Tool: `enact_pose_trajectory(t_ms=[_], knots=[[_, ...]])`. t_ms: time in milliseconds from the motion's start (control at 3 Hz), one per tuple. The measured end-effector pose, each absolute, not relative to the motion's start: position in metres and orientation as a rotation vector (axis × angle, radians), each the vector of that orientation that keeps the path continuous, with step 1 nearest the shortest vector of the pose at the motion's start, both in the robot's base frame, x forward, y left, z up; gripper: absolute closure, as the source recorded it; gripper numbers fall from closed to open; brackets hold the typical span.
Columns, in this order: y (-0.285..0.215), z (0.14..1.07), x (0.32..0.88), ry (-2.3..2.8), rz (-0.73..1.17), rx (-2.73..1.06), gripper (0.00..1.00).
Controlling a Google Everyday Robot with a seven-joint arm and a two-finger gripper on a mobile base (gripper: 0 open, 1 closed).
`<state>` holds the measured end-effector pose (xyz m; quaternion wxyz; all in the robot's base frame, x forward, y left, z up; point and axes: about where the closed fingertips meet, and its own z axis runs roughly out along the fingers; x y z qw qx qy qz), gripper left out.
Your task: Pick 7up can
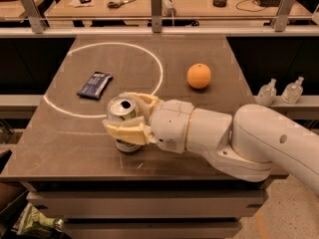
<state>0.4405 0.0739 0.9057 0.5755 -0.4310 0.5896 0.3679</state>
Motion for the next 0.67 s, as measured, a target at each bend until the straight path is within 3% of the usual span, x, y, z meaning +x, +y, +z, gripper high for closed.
enact_pose_trajectory(t_ms=[333, 667], knots=[[0.0758, 0.9065, 0.4396, 1.379, 0.862, -1.014, 1.00], [0.0760, 0.9069, 0.4397, 1.378, 0.861, -1.015, 1.00]])
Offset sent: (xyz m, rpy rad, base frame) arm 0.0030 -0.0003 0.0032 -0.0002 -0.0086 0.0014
